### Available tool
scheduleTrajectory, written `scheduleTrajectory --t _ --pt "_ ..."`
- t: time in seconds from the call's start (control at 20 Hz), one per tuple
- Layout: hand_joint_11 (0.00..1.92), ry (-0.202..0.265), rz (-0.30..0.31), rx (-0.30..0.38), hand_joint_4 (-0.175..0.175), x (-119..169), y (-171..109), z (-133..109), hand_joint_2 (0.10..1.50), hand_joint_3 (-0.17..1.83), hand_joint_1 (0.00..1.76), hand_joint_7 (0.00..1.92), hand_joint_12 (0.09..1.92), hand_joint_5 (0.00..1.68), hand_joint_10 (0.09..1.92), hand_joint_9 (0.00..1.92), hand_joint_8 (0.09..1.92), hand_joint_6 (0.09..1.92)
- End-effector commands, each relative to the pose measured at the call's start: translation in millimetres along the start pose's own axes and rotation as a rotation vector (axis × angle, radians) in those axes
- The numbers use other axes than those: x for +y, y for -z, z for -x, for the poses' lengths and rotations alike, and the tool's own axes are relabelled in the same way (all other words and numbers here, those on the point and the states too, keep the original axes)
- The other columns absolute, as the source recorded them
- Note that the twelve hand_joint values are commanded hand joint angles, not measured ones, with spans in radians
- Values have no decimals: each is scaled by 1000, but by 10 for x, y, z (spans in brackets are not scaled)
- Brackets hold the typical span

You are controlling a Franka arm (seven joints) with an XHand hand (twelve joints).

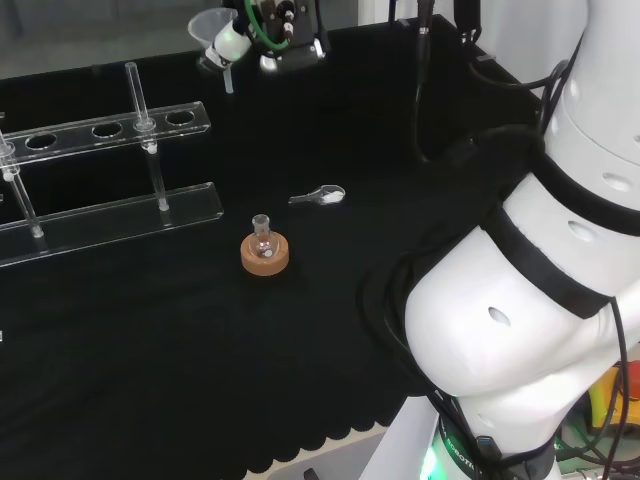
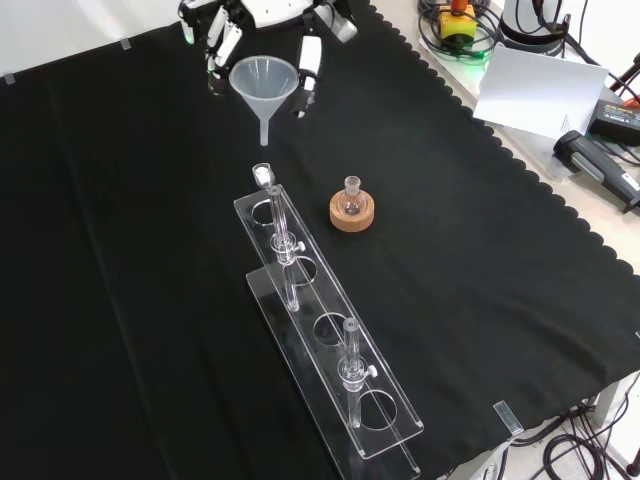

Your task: Place the funnel on the round-bottom flask.

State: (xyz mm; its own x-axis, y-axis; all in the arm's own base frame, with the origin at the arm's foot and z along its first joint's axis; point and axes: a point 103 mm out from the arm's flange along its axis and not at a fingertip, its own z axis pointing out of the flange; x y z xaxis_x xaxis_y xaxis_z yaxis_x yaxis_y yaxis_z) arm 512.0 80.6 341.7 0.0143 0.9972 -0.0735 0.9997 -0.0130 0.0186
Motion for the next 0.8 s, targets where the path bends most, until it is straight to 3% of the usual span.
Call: scheduleTrajectory --t 0.05,0.8 --pt "0 -68 -28 -6 175 -197 -87 125 555 570 825 1344 1470 1152 297 952 285 433" --pt "0 -90 -52 -25 175 -408 -189 150 550 581 835 1348 1465 1158 290 956 283 437"
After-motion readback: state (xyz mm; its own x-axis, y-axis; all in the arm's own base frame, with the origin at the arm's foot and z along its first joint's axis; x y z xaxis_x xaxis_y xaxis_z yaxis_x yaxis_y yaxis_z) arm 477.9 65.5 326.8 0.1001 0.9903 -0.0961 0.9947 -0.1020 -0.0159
